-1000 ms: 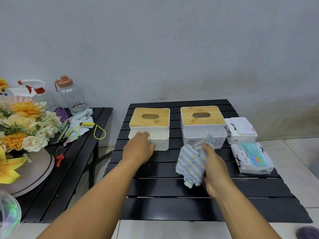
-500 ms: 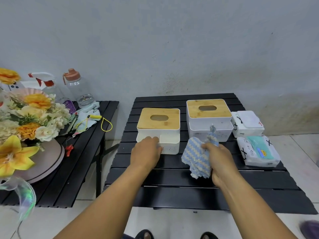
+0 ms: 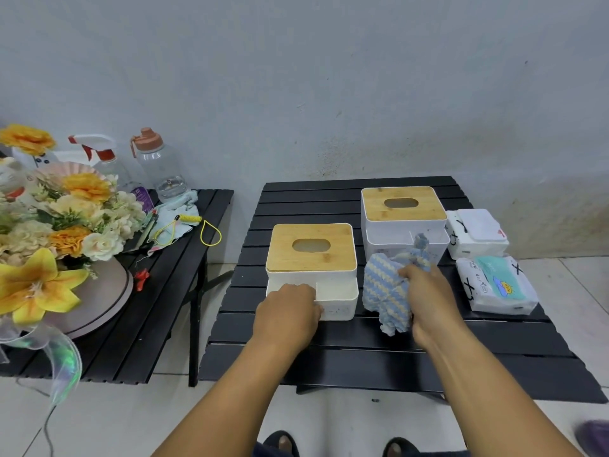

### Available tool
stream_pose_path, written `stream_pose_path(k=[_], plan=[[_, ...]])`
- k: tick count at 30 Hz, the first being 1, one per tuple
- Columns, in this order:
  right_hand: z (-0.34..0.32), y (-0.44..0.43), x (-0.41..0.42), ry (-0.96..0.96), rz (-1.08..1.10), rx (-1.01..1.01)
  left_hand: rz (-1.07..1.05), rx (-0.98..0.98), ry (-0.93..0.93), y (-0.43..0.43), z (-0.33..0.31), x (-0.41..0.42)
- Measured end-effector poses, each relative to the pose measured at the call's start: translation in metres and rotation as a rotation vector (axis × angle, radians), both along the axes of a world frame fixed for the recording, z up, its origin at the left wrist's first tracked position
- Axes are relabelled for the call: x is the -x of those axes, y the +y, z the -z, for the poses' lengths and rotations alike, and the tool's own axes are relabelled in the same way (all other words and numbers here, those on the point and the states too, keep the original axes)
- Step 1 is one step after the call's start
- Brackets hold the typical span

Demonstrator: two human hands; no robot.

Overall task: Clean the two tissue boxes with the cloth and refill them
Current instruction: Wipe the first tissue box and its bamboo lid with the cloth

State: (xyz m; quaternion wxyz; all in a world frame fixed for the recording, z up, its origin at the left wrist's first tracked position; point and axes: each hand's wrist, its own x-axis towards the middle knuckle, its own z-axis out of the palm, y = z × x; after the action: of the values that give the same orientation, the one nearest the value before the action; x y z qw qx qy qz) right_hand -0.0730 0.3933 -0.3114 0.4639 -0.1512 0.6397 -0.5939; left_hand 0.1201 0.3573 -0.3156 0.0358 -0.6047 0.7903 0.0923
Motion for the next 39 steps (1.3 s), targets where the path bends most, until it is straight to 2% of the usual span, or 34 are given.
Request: stream_pose_path(k=[6, 12, 17, 20, 24, 31, 39], plan=[[0.001, 0.0, 0.0, -0.032, 0.034, -0.036, 0.072, -0.087, -0.066, 0.021, -0.027, -0.001], [0.002, -0.001, 0.002, -0.071, 0.082, -0.033, 0.159, 0.196, 0.169, -0.004, -0.063, 0.008], [0.0, -0.001, 0.004, -0.067, 0.088, -0.017, 0.215, 0.157, -0.022, -0.042, -0.043, 0.023], [0.0, -0.001, 0.004, -0.067, 0.091, -0.025, 0.223, 0.121, -0.059, -0.053, -0.031, 0.028], [0.0, -0.001, 0.002, -0.041, 0.055, -0.033, 0.226, 0.071, -0.017, -0.06, -0.018, 0.027], [0.009, 0.0, -0.014, 0.097, -0.135, -0.043, 0.211, 0.109, 0.012, -0.06, -0.011, 0.029], [0.013, -0.001, -0.014, 0.142, -0.199, -0.072, 0.176, 0.137, 0.035, -0.059, -0.013, 0.033]])
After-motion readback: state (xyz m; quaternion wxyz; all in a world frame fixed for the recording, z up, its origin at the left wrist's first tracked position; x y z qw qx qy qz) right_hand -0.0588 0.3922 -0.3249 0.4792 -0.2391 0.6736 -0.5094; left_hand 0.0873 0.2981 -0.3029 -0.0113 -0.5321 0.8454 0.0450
